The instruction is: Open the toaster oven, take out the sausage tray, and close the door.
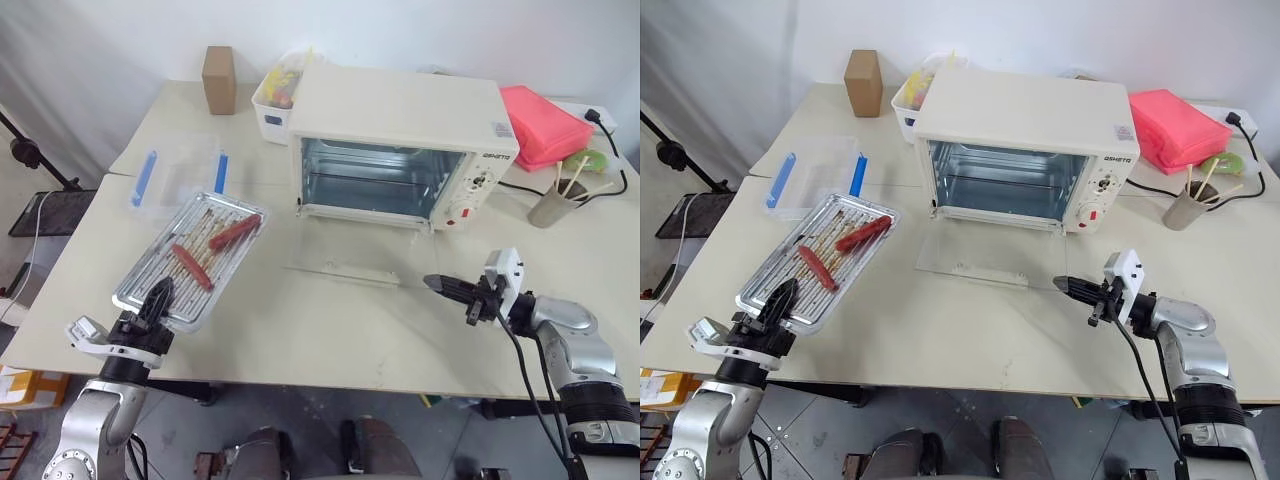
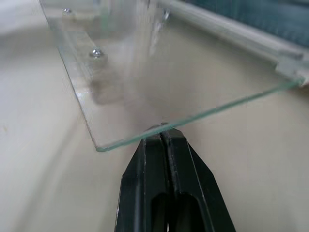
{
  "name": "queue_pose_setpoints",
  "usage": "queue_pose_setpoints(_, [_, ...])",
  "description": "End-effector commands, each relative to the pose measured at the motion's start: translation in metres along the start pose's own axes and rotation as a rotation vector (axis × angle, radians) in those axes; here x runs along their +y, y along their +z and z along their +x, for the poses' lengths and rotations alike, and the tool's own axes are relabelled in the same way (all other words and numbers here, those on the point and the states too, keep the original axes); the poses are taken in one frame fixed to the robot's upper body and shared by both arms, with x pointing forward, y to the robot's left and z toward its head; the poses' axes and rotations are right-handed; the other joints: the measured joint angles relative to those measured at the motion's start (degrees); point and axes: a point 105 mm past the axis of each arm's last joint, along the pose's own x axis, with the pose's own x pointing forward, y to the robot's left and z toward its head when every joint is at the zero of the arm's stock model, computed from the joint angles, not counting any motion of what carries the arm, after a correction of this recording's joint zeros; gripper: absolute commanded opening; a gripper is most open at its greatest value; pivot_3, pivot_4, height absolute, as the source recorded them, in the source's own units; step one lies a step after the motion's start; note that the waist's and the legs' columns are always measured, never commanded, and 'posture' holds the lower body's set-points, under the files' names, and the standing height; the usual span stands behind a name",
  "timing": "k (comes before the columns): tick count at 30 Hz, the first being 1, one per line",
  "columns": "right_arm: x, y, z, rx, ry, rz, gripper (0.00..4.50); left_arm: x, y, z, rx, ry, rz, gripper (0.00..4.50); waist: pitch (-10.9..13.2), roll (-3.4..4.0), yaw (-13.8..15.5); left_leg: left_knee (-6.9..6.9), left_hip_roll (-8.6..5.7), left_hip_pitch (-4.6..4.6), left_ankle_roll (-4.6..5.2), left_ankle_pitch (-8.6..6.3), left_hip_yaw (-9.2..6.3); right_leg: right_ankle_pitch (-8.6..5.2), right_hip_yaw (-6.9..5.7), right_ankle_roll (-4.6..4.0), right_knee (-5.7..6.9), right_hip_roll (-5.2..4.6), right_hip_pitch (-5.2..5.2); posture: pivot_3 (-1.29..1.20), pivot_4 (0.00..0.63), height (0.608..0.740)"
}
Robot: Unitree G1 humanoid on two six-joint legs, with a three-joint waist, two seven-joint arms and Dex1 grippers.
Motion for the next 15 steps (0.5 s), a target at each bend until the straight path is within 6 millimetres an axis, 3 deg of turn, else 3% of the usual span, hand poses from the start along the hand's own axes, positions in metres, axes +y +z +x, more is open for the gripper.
queue_pose_setpoints(1, [-0.002, 0.045, -0.004, -0.167, -0.061, -0.044, 0.04, -0.017, -0.001, -0.002, -0.007, -0.083, 0.013, 0.00, 0.00, 0.00, -0.02, 0.00, 0.00, -0.01, 0.00, 0.00, 0.00, 0.00, 0.00, 0.00, -0.01, 0.00, 0.00, 0.00, 0.150, 0.740])
queue_pose_setpoints(7, [-0.010, 0.099, -0.004, -0.338, -0.163, -0.136, 0.04, -0.011, -0.007, -0.004, 0.056, -0.038, 0.036, 0.00, 0.00, 0.01, -0.04, -0.02, 0.00, -0.01, -0.01, -0.02, -0.02, 0.00, -0.02, 0.00, -0.06, 0.01, 0.03, 0.00, 0.150, 0.740])
queue_pose_setpoints(11, [-0.001, 0.128, -0.007, -0.427, -0.103, -0.155, 0.04, -0.006, -0.020, 0.006, 0.167, -0.029, 0.031, 0.00, 0.00, 0.00, 0.04, -0.05, 0.00, -0.03, 0.00, -0.03, -0.06, 0.00, -0.06, 0.00, -0.11, 0.00, 0.04, 0.00, 0.150, 0.740])
queue_pose_setpoints(12, [0.002, 0.131, -0.009, -0.443, -0.088, -0.166, 0.04, -0.005, -0.023, 0.008, 0.196, -0.025, 0.030, 0.00, 0.00, 0.00, 0.19, -0.06, -0.01, -0.03, 0.01, -0.03, -0.06, 0.00, -0.06, 0.00, -0.15, 0.00, 0.04, 0.00, 0.150, 0.740])
queue_pose_setpoints(15, [0.010, 0.104, -0.018, -0.269, -0.005, -0.233, 0.20, 0.001, -0.036, 0.015, 0.323, -0.013, 0.027, 0.00, 0.00, 0.01, 0.72, -0.08, -0.02, -0.10, 0.07, -0.07, -0.15, 0.02, -0.15, 0.03, -0.34, -0.01, 0.11, 0.00, 0.150, 0.740])
